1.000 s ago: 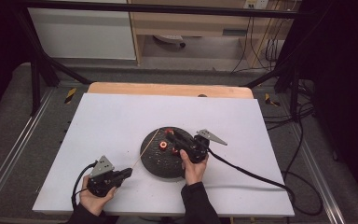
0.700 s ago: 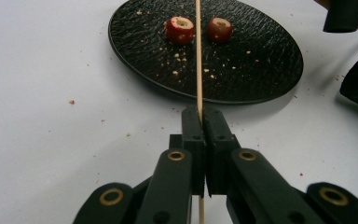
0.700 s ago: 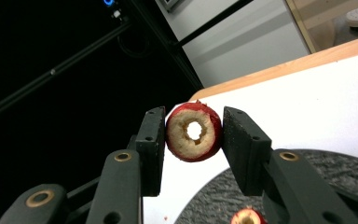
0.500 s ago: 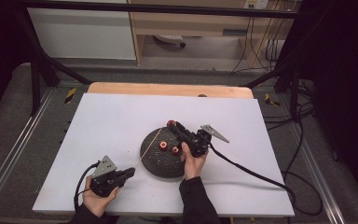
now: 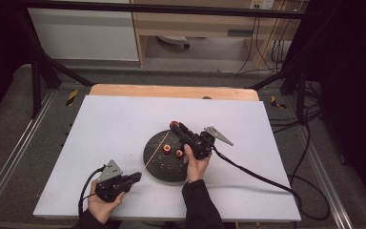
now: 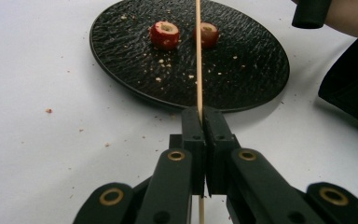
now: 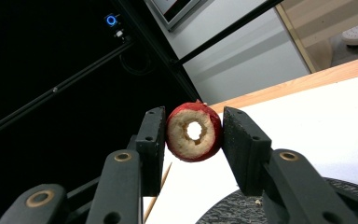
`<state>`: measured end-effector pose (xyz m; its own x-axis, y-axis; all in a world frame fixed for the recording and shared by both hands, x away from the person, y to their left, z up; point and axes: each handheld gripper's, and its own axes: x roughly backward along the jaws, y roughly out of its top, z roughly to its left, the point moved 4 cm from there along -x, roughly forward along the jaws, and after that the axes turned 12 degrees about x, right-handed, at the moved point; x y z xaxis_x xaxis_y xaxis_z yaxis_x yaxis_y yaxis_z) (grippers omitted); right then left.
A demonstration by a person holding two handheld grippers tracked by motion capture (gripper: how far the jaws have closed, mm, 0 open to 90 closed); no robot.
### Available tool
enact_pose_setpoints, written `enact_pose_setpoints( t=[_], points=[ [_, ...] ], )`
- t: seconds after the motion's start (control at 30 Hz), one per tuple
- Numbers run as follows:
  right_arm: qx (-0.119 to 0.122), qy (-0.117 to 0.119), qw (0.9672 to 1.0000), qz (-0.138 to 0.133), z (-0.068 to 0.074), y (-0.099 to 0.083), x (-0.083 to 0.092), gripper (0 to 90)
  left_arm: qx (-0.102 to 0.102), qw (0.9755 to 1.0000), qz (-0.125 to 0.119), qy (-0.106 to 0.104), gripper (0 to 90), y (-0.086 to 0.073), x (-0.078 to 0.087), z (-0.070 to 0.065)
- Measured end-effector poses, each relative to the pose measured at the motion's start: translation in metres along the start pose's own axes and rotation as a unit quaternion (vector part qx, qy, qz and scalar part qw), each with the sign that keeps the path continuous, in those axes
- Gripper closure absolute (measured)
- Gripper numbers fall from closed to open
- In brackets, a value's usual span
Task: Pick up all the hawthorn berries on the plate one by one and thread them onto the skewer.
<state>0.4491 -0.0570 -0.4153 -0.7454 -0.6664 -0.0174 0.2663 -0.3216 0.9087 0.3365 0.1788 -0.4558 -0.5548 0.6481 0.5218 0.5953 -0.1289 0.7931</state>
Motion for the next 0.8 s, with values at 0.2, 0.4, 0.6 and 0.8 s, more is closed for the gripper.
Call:
enact_pose_setpoints(
  t=[0.2, 0.4, 0.6, 0.8],
  points=[
    [0.003, -0.001, 1.0, 0.0, -0.0001, -0.0026, -0.0006, 61.1, 0.0, 1.0, 0.003, -0.002, 88.0, -0.0005, -0.0019, -0.0022],
    [0.008, 0.001, 1.0, -0.004, 0.0008, -0.002, 0.0001, 61.1, 0.002, 1.0, 0.003, -0.002, 88.0, -0.0003, -0.0024, -0.0026],
    [0.007, 0.003, 1.0, -0.002, 0.0013, -0.0027, 0.0002, 61.1, 0.005, 1.0, 0.003, -0.004, 88.0, -0.0002, -0.0035, -0.004],
    [0.01, 0.004, 0.9999, 0.002, 0.0016, -0.0061, 0.0, 61.1, 0.016, 0.9998, 0.002, -0.006, 88.0, 0.0002, -0.005, -0.0051]
  ],
)
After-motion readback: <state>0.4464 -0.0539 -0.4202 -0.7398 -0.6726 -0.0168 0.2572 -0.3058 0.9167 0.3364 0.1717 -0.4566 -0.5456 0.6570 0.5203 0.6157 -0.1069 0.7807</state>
